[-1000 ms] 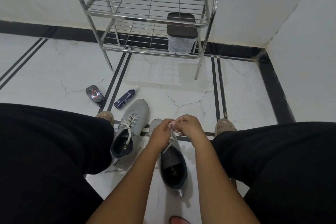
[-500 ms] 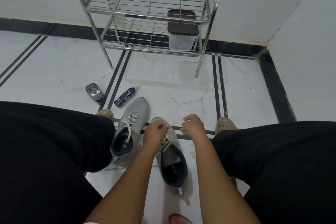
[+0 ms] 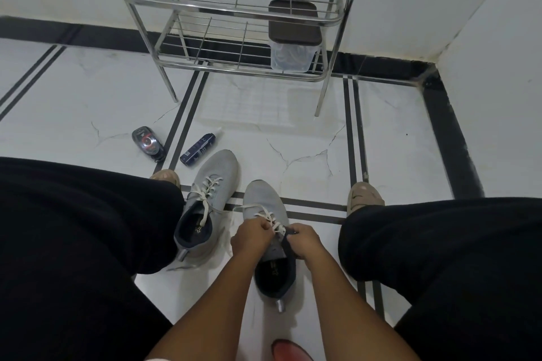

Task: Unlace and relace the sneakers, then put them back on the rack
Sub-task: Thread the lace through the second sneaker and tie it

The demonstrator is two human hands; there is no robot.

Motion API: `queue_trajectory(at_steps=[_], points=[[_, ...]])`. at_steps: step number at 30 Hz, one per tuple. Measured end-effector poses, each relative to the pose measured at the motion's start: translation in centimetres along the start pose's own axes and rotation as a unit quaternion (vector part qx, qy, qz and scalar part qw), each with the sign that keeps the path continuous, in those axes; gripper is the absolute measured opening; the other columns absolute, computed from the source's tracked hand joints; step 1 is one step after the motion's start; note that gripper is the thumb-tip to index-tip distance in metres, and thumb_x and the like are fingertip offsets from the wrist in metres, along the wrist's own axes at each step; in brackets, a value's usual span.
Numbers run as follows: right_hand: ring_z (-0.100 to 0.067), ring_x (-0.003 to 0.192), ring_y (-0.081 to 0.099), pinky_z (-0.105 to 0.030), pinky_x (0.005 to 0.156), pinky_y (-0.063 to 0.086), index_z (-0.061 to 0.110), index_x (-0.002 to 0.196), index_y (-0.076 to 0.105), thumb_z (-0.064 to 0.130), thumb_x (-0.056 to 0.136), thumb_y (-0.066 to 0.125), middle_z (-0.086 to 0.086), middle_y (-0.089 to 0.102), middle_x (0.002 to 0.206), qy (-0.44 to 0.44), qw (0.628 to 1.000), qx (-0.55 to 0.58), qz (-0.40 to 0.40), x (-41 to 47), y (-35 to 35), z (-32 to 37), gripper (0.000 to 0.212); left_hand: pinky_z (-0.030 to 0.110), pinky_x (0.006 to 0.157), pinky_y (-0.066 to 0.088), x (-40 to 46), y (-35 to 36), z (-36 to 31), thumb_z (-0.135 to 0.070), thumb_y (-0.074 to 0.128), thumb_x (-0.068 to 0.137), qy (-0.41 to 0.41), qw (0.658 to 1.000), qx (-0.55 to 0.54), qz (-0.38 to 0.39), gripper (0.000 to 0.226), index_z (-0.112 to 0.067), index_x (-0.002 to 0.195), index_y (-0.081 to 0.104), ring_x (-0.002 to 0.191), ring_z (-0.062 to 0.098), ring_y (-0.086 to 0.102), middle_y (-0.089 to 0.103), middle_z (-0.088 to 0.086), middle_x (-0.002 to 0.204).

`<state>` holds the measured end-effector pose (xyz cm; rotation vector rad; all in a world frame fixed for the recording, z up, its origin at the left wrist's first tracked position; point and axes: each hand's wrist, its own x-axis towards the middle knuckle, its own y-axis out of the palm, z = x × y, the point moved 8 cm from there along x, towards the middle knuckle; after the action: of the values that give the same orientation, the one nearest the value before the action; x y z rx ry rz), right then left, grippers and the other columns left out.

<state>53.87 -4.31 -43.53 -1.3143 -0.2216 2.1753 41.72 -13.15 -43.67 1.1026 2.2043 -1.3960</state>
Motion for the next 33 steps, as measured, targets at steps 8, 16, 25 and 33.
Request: queue_trajectory(at_steps=[8, 16, 25, 33], points=[[-0.031, 0.102, 0.062, -0.047, 0.085, 0.057, 0.021, 0.105, 0.068, 0.006, 0.086, 0.049, -0.013, 0.066, 0.108, 0.025, 0.996, 0.086, 0.017, 1.0, 0.8, -1.1, 0.031, 0.039, 0.086, 0.044, -0.1, 0.6, -0.2, -0.023, 0.053, 0.08, -0.002, 0.999, 0.033, -0.013, 0.021, -0.027, 0.06, 0.057, 0.085, 0.021, 0.06, 0.066, -0.003, 0.084], [-0.032, 0.101, 0.062, -0.046, 0.082, 0.058, 0.026, 0.092, 0.066, 0.003, 0.085, 0.048, -0.014, 0.067, 0.107, 0.018, 0.995, 0.1, 0.021, 1.2, 0.9, -1.0, 0.031, 0.039, 0.092, 0.043, -0.1, 0.9, 0.2, -0.026, 0.055, 0.083, -0.044, 0.999, -0.013, 0.007, 0.022, -0.028, 0.062, 0.058, 0.089, 0.019, 0.06, 0.064, -0.008, 0.077], [-0.03, 0.1, 0.064, -0.047, 0.087, 0.056, 0.012, 0.099, 0.069, 0.008, 0.084, 0.053, -0.015, 0.068, 0.105, 0.051, 0.99, 0.126, 0.04, 2.1, 1.1, -1.3, 0.022, 0.035, 0.082, 0.033, -0.2, 0.3, -1.6, -0.024, 0.054, 0.086, 0.054, 0.99, 0.122, -0.056, 0.021, -0.032, 0.089, 0.073, 0.09, 0.017, 0.06, 0.061, -0.005, 0.097], [-0.025, 0.086, 0.062, -0.033, 0.074, 0.057, -0.003, 0.104, 0.066, 0.001, 0.084, 0.057, -0.017, 0.068, 0.098, 0.122, 0.943, 0.308, 0.021, 2.8, 1.7, -2.9, 0.022, 0.035, 0.083, 0.039, -1.0, -0.1, -2.7, -0.031, 0.057, 0.089, 0.126, 0.978, 0.145, -0.086, 0.018, -0.03, 0.103, 0.069, 0.105, 0.02, 0.049, 0.055, -0.002, 0.114]])
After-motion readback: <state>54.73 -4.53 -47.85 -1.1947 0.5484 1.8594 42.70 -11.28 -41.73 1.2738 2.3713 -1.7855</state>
